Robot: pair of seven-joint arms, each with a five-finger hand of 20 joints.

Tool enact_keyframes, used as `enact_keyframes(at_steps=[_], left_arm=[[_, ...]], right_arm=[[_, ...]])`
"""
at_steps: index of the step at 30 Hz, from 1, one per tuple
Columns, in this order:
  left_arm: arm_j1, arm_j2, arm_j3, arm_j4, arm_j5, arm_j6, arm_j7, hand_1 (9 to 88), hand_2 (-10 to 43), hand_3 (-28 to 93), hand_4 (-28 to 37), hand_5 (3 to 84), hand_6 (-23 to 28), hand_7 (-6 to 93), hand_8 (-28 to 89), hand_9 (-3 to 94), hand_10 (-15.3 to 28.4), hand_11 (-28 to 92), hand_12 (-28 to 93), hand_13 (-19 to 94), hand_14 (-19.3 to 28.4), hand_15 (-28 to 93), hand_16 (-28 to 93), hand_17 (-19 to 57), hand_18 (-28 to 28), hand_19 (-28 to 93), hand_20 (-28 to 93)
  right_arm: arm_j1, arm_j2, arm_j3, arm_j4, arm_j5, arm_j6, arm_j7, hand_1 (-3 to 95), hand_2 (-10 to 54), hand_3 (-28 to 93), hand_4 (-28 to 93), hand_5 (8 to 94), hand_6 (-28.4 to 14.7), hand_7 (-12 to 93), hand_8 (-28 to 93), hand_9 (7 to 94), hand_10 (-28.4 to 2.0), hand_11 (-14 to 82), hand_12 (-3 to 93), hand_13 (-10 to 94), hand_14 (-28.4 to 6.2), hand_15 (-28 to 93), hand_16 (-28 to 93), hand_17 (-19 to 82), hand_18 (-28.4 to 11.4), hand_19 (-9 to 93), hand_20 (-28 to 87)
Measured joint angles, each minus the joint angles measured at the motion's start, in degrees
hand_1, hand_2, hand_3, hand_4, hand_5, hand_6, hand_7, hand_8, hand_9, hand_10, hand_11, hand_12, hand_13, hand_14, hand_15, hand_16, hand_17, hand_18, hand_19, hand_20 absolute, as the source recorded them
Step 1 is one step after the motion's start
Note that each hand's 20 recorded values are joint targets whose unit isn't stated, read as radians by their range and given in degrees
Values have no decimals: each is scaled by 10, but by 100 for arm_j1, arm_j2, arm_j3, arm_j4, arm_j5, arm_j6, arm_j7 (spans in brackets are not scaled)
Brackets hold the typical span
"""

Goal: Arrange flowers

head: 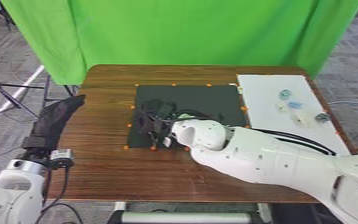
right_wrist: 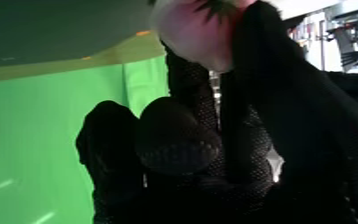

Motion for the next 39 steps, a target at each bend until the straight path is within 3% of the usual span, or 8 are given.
enact_keyframes(at_steps=[3, 6, 18, 23, 32, 39], left_arm=[[0, -2, -5, 0, 7, -10, -5, 202, -24, 636, -283, 410, 51, 98, -52, 333, 134, 121, 122, 209, 122, 34, 0, -4, 55, 16, 98], [0, -4, -10, -1, 13, -18, -12, 203, -27, 638, -283, 408, 51, 97, -51, 332, 134, 122, 122, 209, 122, 35, 1, -3, 54, 13, 99], [2, -4, -17, -3, 24, -77, -30, 203, -34, 644, -283, 404, 50, 94, -50, 327, 132, 118, 120, 210, 123, 35, 2, -7, 58, 10, 102], [44, -4, -68, -34, 25, -81, -37, 210, -31, 637, -281, 396, 53, 87, -49, 322, 133, 113, 117, 207, 123, 33, 1, -8, 59, 10, 102], [202, -58, -215, -121, 26, -81, -32, 216, -29, 623, -266, 393, 55, 86, -46, 320, 132, 113, 118, 210, 126, 35, 3, -3, 66, 19, 103], [373, -121, -304, -164, 21, -80, -24, 220, -31, 619, -262, 393, 55, 86, -47, 321, 132, 114, 119, 214, 127, 36, 3, -1, 69, 22, 103]], right_arm=[[0, 52, 91, -79, 5, -288, 19, 463, -95, 653, -161, 620, 30, 257, 47, 652, -119, 155, 249, 816, -25, 721, 332, 577, -136, 932, 674], [10, 92, 157, -143, 30, -467, 60, 398, -95, 700, -167, 583, 31, 214, -89, 624, -122, 143, 247, 812, -28, 714, 331, 572, -139, 932, 671], [158, 242, 309, -348, 206, -559, 107, 358, -95, 700, -161, 541, 33, 175, -85, 595, -133, 123, 246, 802, -37, 712, 327, 560, -150, 932, 662], [147, 469, 606, -736, 332, -799, 97, 337, -95, 696, -161, 532, 28, 170, -82, 578, -136, 116, 249, 796, -42, 708, 326, 549, -155, 932, 652], [-230, 1566, 2055, -2209, 536, -636, 157, 299, -95, 679, -162, 504, 17, 124, -61, 553, -147, 88, 250, 788, -46, 708, 322, 544, -157, 932, 640], [-1070, 2693, 3577, -2380, 614, -631, 393, 298, -95, 665, -156, 505, 14, 117, -54, 548, -149, 82, 252, 784, -50, 709, 319, 540, -159, 932, 638]])
